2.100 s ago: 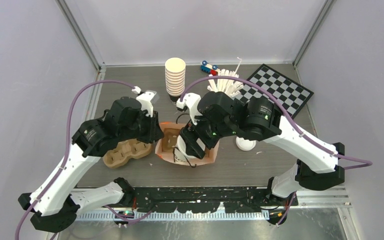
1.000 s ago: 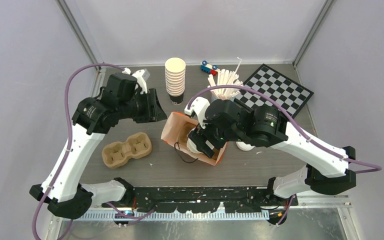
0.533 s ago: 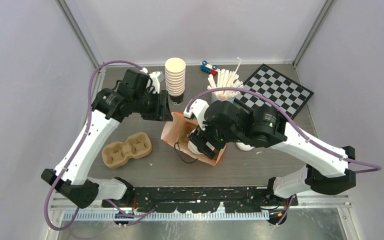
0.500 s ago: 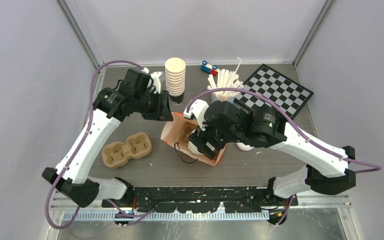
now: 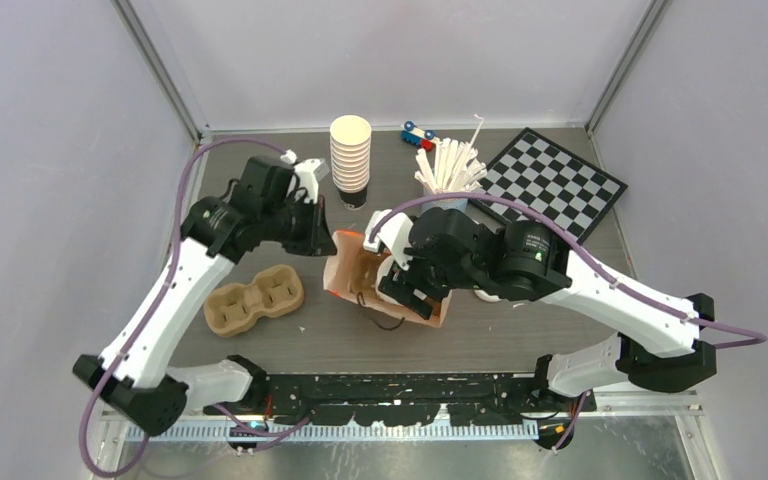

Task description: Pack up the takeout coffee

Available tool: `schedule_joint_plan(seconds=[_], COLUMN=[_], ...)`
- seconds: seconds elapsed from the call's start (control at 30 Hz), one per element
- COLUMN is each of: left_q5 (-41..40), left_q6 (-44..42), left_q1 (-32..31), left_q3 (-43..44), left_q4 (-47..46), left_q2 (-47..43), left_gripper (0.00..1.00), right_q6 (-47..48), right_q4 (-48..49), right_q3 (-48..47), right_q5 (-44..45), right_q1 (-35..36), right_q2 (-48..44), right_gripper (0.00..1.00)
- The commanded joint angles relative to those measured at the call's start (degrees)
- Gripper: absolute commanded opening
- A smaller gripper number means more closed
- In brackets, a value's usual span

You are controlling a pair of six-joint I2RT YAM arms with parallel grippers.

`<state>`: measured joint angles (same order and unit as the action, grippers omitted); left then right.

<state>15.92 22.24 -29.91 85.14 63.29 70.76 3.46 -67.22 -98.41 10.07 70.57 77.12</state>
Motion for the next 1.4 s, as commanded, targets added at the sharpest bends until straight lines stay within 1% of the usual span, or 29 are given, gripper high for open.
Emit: schedule_joint_plan(seconds=[0.0,0.17,0.23,0.3,0.33,0.37,0.43,0.47,0.53,0.63,0.7,0.8,0.93,1.03,1.17,1.27,1.37], left_q5=[2.7,6.85,7.19,6.04,5.08,3.5,0.47,0.53,2.87,7.42,9.33,11.51,13.08,14.88,14.8,13.66,12.98], left_q6=[-0.02,1.27,1.78,2.11,2.41,2.98,4.53,4.99,6.26,8.98,10.44,12.31,13.0,13.23,14.56,15.24,15.01], left_q1=[0.2,0.2,0.2,0.25,0.21,0.2,0.23,0.21,0.2,0.21,0.2,0.2,0.22,0.2,0.21,0.2,0.2], left_q3=[-7.12,-17.88,-20.01,-20.54,-20.23,-19.33,-16.03,-13.58,-11.55,-13.16,-15.15,-16.65,-17.7,-19.72,-21.8,-22.8,-23.49], left_q4=[-10.11,-21.92,-23.48,-22.66,-21.42,-19.29,-13.16,-9.98,-5.39,-1.85,-1.59,-2.12,-1.65,-1.24,-1.79,-3.09,-3.98], left_q2=[-9.79,-18.19,-19.82,-20.4,-20.32,-19.94,-18.32,-17.39,-16.37,-16.75,-17.91,-20.46,-23.6,-24.23,-24.97,-25.79,-26.36], left_gripper=[0.0,0.0,0.0,0.0,0.02,0.1,0.34,0.43,0.52,0.55,0.56,0.58,0.63,0.64,0.64,0.6,0.59], right_q6=[9.13,14.59,16.28,17.25,17.58,17.74,17.89,17.95,17.52,16.61,16.43,15.38,14.63,14.91,15.26,15.93,16.24], right_q4=[9.1,9.21,9.86,11.33,11.82,12.18,12.34,12.33,12.56,13.94,15.53,16.48,17.91,19.84,21.64,23.75,25.51], right_q3=[2.8,3.85,5.14,6.63,7.32,7.95,8.84,9.19,10.17,12.87,15.1,16.54,18.02,20.25,21.66,22.7,22.97], right_q5=[0.44,1.53,3.13,3.73,3.78,4.16,5.74,6.59,8.14,10.84,14.4,16.89,18.2,18.29,19.14,19.37,19.61], right_q1=[0.29,0.59,1.16,2.01,2.41,3.2,5.12,6.23,7.73,9.77,11.42,12.32,12.89,13.55,14.68,15.02,14.99], right_q2=[-2.48,0.03,0.39,0.15,-0.01,-0.04,0.15,0.3,0.24,-0.44,-1.17,-1.49,-2.08,-2.58,-2.51,-2.7,-2.38], right_gripper=[0.73,0.72,0.72,0.72,0.71,0.71,0.71,0.71,0.71,0.71,0.71,0.7,0.7,0.71,0.7,0.71,0.71])
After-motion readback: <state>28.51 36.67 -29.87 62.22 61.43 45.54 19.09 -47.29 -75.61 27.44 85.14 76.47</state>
